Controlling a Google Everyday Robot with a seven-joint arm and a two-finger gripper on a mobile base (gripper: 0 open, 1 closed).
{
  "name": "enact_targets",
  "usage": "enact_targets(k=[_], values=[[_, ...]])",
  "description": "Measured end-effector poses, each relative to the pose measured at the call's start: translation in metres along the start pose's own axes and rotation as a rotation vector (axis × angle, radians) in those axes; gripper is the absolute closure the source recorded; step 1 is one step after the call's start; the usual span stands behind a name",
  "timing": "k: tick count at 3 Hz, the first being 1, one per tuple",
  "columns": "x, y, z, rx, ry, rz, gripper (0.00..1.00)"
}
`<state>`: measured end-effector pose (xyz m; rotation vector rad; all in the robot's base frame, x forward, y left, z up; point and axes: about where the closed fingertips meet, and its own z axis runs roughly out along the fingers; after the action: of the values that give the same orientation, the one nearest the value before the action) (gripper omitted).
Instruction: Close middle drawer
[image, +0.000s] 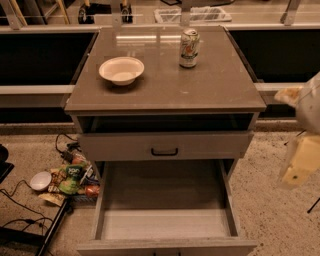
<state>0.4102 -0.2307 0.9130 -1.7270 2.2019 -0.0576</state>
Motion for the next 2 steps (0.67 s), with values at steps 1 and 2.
enact_targets(k=[1,2], values=[[0.021,0.034,0.043,0.008,-0.014,0.024,0.16],[0.041,0.070,0.107,-0.005,-0.022,0.060,0.39]])
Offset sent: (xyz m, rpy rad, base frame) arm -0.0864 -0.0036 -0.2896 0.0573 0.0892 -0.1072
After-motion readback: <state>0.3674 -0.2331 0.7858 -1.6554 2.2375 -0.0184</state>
